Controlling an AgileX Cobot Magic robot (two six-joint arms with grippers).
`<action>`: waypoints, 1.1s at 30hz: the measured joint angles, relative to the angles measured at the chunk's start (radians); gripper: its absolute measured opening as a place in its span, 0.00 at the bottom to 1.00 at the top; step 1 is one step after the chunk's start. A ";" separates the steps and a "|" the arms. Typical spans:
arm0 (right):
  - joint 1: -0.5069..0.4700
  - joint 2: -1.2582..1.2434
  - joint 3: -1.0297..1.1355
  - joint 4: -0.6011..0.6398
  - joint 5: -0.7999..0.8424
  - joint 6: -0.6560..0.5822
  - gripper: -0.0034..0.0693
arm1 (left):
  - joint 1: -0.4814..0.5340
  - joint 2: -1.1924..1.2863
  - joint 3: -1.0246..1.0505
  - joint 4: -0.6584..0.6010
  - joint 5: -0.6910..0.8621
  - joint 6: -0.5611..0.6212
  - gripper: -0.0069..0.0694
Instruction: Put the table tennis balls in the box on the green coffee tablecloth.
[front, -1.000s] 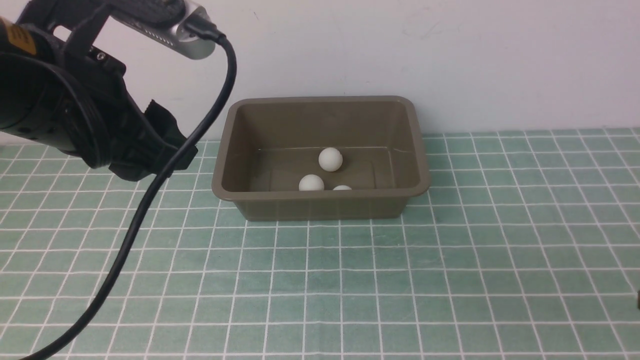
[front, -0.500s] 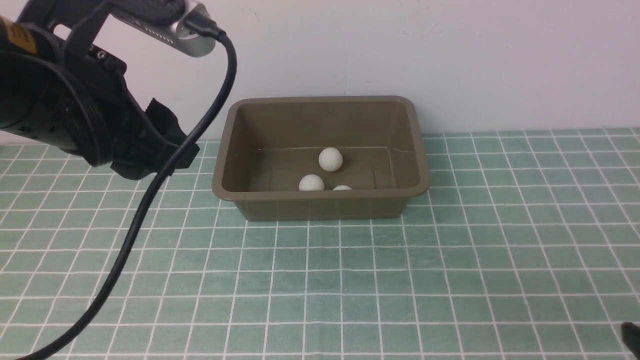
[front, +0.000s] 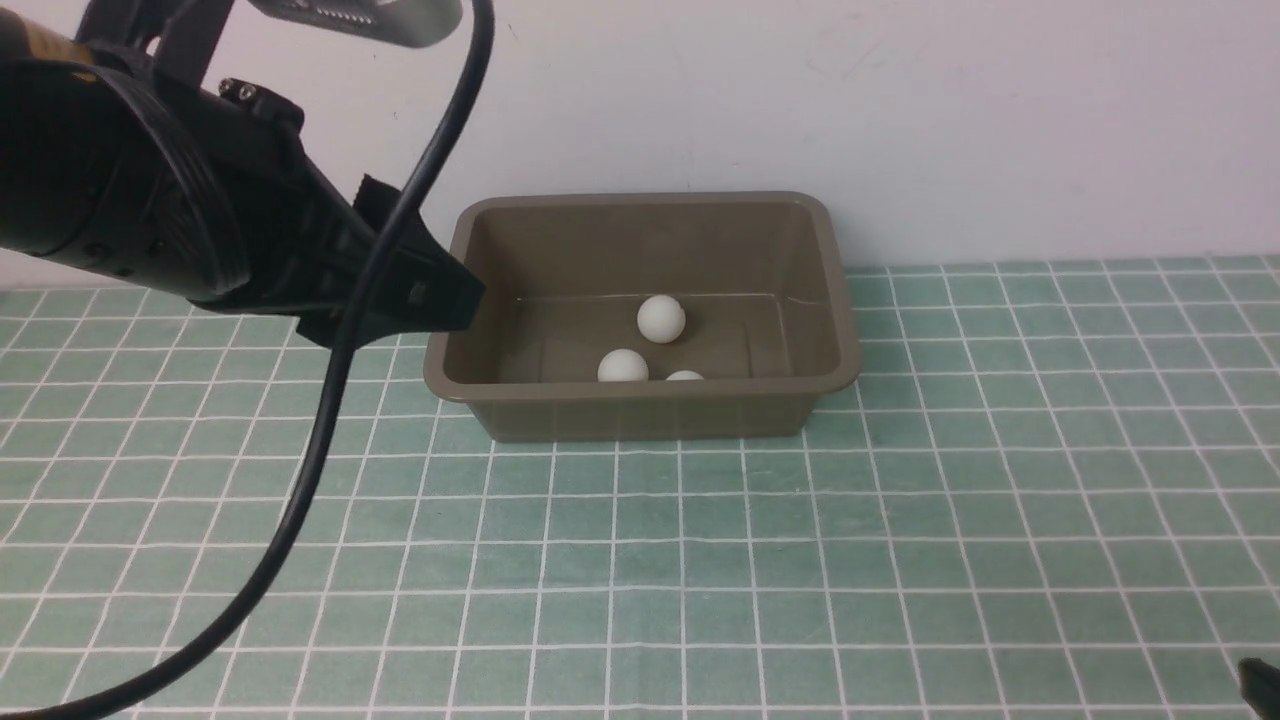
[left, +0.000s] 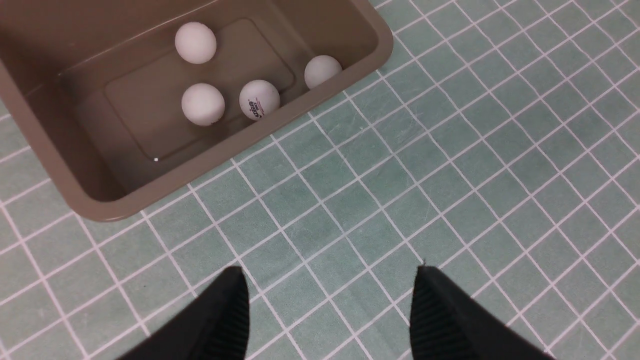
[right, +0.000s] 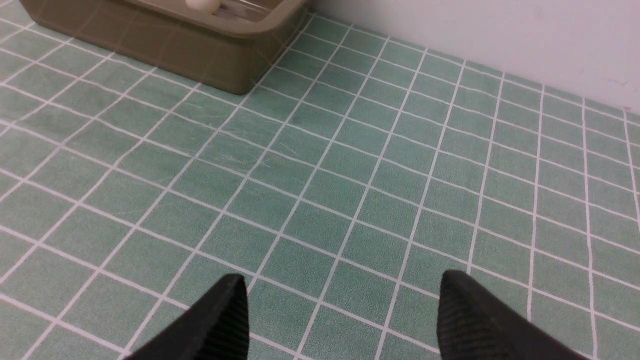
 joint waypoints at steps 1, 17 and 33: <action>0.000 0.000 0.000 0.000 0.000 0.002 0.68 | 0.000 0.000 0.000 -0.005 0.000 0.000 0.61; 0.000 0.000 0.000 0.000 0.000 0.003 0.68 | 0.000 -0.005 0.000 0.087 -0.128 0.001 0.61; 0.000 0.000 0.000 0.000 0.000 0.003 0.68 | 0.128 -0.264 0.000 0.366 -0.085 -0.207 0.61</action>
